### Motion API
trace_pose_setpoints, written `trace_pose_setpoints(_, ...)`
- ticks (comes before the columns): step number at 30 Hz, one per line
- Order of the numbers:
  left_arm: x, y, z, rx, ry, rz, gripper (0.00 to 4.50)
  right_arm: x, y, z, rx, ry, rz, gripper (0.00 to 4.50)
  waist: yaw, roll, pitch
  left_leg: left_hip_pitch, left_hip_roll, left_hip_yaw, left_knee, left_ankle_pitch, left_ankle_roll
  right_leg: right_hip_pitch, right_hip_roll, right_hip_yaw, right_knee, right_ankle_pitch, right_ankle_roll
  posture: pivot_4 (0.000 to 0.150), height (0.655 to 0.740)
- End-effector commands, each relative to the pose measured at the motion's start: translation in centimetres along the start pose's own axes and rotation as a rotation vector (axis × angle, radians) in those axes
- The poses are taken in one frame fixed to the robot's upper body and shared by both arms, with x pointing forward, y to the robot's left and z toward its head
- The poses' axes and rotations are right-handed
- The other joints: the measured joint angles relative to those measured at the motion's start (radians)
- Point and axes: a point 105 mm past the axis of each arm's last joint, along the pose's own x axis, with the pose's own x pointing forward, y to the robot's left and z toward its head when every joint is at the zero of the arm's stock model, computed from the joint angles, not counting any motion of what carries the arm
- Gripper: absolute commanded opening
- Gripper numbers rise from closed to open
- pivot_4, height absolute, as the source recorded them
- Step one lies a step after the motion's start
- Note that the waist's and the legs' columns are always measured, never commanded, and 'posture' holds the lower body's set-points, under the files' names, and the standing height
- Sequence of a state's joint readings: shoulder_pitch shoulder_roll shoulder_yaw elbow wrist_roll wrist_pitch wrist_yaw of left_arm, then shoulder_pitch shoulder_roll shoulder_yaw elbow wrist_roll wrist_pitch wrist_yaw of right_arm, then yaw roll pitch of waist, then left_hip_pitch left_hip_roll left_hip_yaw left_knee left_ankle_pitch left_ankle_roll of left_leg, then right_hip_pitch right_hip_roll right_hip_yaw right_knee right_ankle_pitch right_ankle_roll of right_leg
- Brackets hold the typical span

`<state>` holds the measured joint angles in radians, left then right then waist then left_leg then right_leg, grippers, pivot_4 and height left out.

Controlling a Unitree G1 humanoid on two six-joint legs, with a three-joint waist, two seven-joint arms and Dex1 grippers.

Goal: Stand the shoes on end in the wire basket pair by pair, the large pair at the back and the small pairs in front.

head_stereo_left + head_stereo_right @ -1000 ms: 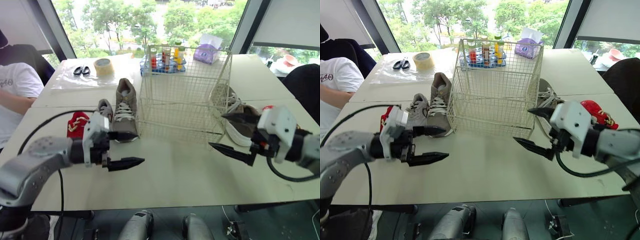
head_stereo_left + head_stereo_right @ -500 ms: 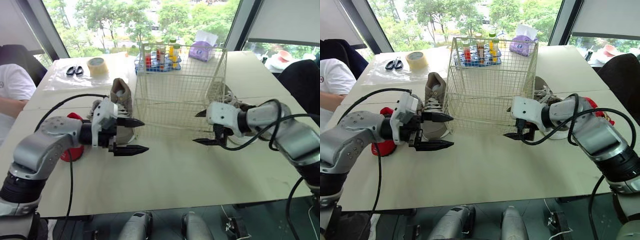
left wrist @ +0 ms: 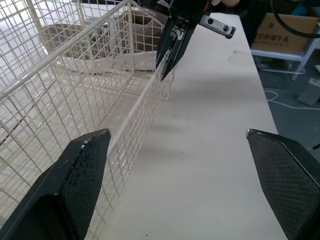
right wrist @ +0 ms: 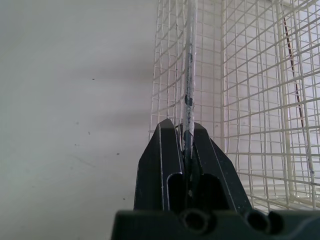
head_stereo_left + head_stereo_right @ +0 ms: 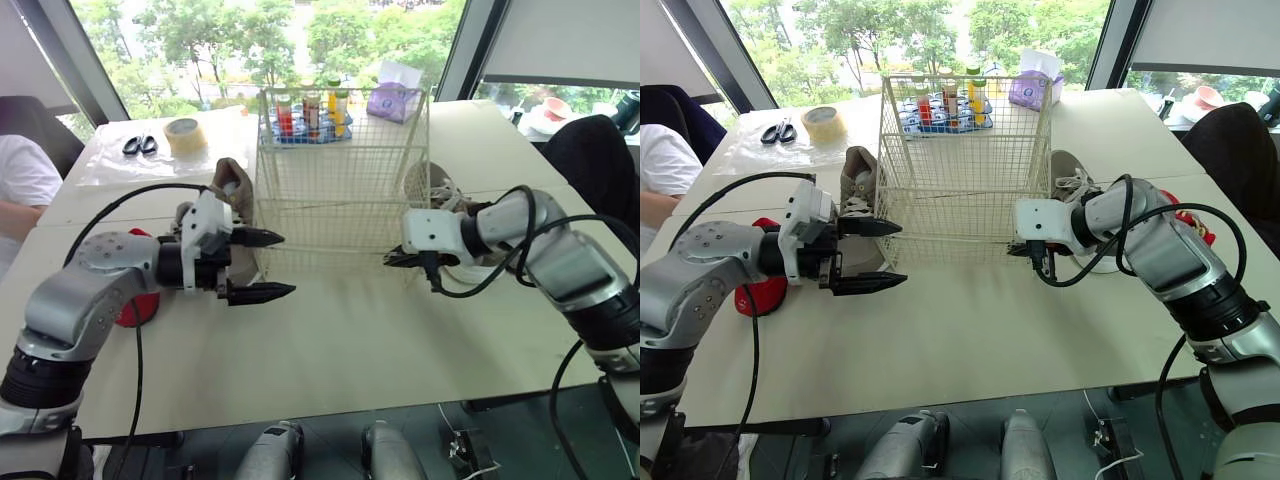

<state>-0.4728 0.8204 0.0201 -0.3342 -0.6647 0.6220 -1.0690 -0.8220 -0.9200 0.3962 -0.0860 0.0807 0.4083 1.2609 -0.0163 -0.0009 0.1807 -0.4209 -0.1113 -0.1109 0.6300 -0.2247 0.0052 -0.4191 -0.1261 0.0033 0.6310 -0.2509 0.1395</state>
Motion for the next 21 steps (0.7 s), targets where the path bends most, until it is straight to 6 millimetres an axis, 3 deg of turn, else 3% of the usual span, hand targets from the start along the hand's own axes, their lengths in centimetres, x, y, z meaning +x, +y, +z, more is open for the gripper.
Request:
trace_pose_setpoints(1,-0.4,0.3,1.5,0.065,-0.027,0.026,4.50,-1.1,-0.5,1.3,-0.128,-0.021,0.048,0.03,0.000,0.000,0.000,-0.001,0.000,0.000,0.000,0.001,-0.002,-0.001,0.000,0.000,0.000,0.000,0.000,0.150,0.7400)
trace_pose_setpoints(5,-0.5,0.7,1.9,0.079,-0.034,0.045,4.50,-1.0,-1.3,1.1,-0.177,-0.020,0.087,0.03,-0.001,0.000,0.000,-0.001,0.000,0.000,0.000,0.003,-0.005,-0.001,0.000,0.000,0.000,0.000,0.000,0.150,0.7400)
trace_pose_setpoints(21,-0.9,0.7,2.0,0.082,-0.039,0.086,4.50,1.0,-0.6,2.4,-0.174,-0.101,0.147,0.03,-0.027,0.000,0.000,-0.001,0.004,0.003,0.000,0.004,-0.009,-0.006,0.006,0.008,0.003,0.000,-0.001,0.150,0.7400)
